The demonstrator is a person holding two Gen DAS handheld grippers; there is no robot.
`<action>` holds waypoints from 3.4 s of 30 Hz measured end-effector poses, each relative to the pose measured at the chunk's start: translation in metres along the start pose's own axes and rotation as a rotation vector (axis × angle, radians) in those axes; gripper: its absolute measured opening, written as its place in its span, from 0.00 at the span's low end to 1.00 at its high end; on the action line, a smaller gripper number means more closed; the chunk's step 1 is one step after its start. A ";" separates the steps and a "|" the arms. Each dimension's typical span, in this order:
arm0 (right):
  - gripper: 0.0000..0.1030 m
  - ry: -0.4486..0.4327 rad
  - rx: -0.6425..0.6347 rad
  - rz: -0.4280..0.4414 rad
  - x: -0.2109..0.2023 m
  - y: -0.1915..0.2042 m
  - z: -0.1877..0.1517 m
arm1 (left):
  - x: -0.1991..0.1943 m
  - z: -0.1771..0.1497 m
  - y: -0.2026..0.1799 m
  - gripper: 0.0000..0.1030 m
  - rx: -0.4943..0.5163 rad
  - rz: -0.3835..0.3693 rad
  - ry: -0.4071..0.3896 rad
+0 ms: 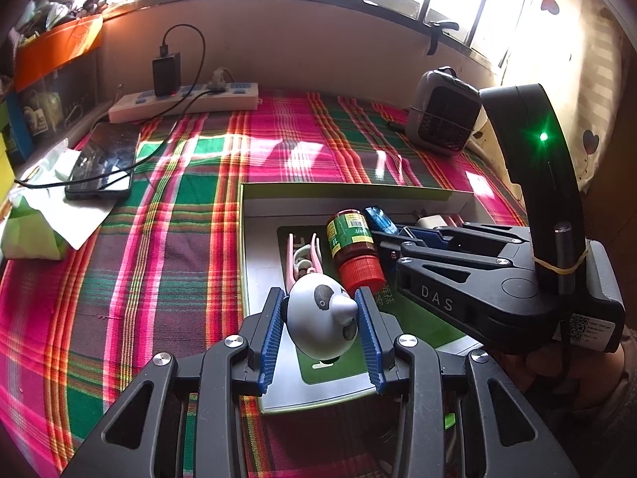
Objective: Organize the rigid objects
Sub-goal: 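Lower the blue device into the tray and open the right tool, then lower the white round object into the tray and open the left tool, then move both tools back toward the green spool and remaining items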
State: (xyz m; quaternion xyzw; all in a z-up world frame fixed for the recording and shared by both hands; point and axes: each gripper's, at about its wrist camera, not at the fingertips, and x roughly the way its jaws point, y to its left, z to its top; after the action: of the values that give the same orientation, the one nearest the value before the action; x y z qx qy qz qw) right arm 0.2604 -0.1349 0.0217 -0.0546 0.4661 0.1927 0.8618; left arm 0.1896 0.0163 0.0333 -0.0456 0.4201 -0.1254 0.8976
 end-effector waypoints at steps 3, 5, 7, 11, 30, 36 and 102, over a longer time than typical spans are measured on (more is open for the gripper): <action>0.17 -0.001 -0.007 0.005 0.001 0.002 0.001 | 0.002 0.000 0.000 0.34 0.000 -0.003 0.006; 0.16 -0.002 -0.010 0.009 0.001 0.004 0.001 | 0.003 0.000 0.000 0.34 0.001 -0.003 0.011; 0.17 -0.004 -0.013 0.014 0.002 0.005 0.001 | 0.003 0.000 0.000 0.34 0.003 -0.002 0.011; 0.17 -0.009 -0.011 0.019 0.002 0.005 0.002 | 0.004 -0.001 0.000 0.34 0.003 -0.004 0.017; 0.17 -0.020 -0.010 0.042 0.001 0.005 0.001 | 0.005 -0.001 -0.001 0.34 0.020 0.012 0.024; 0.18 -0.023 -0.010 0.050 0.000 0.005 0.000 | 0.005 -0.001 -0.001 0.34 0.023 0.015 0.026; 0.48 -0.102 0.029 0.032 -0.037 0.000 -0.012 | -0.020 -0.005 -0.009 0.46 0.020 0.034 0.002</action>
State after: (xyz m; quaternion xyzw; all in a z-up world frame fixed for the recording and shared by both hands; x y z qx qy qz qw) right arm 0.2329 -0.1489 0.0449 -0.0246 0.4250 0.2023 0.8819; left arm 0.1720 0.0133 0.0466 -0.0295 0.4204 -0.1143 0.8996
